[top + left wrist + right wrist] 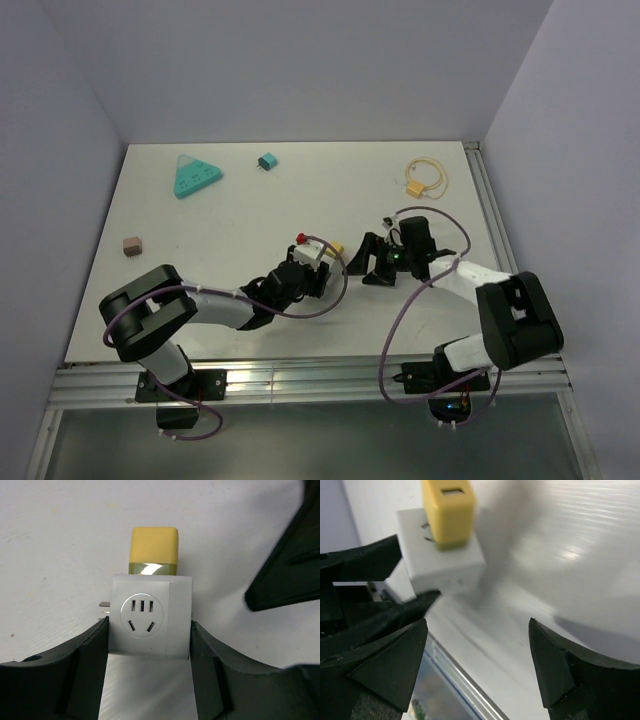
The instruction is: Insert the plug
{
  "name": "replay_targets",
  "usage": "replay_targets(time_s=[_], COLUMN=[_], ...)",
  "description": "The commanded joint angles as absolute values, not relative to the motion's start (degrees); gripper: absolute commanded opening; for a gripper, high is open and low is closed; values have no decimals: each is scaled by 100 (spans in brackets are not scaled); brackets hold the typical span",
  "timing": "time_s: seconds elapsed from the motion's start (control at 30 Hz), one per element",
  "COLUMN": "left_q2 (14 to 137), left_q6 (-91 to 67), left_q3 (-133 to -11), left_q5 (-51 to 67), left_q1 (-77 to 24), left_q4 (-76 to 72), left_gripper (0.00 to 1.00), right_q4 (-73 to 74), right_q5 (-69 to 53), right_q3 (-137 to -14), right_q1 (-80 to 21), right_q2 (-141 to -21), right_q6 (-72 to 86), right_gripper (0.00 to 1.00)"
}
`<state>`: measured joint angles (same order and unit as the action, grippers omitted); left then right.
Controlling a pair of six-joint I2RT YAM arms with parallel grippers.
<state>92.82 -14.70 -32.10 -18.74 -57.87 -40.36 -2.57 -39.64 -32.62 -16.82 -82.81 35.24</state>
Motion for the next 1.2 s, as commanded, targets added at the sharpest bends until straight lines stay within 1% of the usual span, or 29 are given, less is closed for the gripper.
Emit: replay_targets(time_s=[0.0, 0.03, 0.1, 0.13, 0.17, 0.3, 0.33, 0.4, 0.43, 0.57, 0.63, 0.67, 0.8, 0.9, 0.93, 1.0, 1.07, 1.17], left_q2=[9237, 9272, 9316, 9377, 9413, 9589, 9606, 9580, 9502, 9177, 8958, 8904, 8658, 8412, 8368, 8480, 8639, 8850], left_q6=[-1433, -1424, -1363, -1354, -1362, -1458, -1494, -1538, -1547, -1451, -1415, -1389, -1415, -1476, -1529, -1853, -2134, -2040], left_q3=[-3514, -3568, -3709, -3752, -3849, -4042, -4060, -4052, -4034, -3859, -3797, -3762, -3841, -3955, -4042, -4577, -5286, -5869], left_q5=[-2373, -2434, -2584, -2645, -2698, -2760, -2795, -2830, -2952, -3006, -2954, -2962, -2909, -2821, -2786, -2481, -2312, -2399], left_q1=[-5809, -5818, -5897, -5924, -5976, -6003, -6003, -6003, -6012, -6091, -6108, -6108, -6108, -6100, -6056, -5881, -5477, -5098], left_q4=[-3297, -3104, -3006, -2928, -2875, -2663, -2637, -2637, -2654, -2786, -2882, -2909, -2804, -2743, -2490, -1945, -990, -572], left_gripper=[0, 0, 8, 22, 29, 45, 53, 60, 67, 73, 86, 90, 91, 97, 99, 99, 97, 97], right_q4=[772, 930, 1361, 1493, 1694, 1968, 1995, 1960, 1934, 1732, 1714, 1714, 1714, 1653, 1609, 1582, 1486, 1354], right_q5=[-3008, -2841, -2331, -2172, -2032, -2003, -2047, -2214, -2267, -2443, -2435, -2443, -2479, -2487, -2470, -2409, -2478, -2610], right_q3=[-3252, -3269, -3331, -3375, -3436, -3516, -3490, -3411, -3306, -3077, -3006, -2997, -2971, -2944, -2918, -2909, -2900, -2857], right_q1=[-1372, -1310, -1134, -1108, -1064, -976, -958, -923, -923, -914, -923, -914, -914, -923, -914, -914, -914, -905], right_q2=[-7481, -7044, -6594, -6235, -6049, -5634, -5608, -5607, -5607, -5476, -5379, -5335, -5142, -5054, -5062, -5098, -5133, -5142], right_q6=[3182, 3156, 3085, 3059, 3032, 2936, 2918, 2892, 2883, 2900, 2900, 2900, 2927, 2901, 2874, 2760, 2733, 2716], right_gripper=[88, 88, 88, 88, 88, 88, 88, 87, 87, 87, 87, 87, 87, 87, 87, 87, 87, 86])
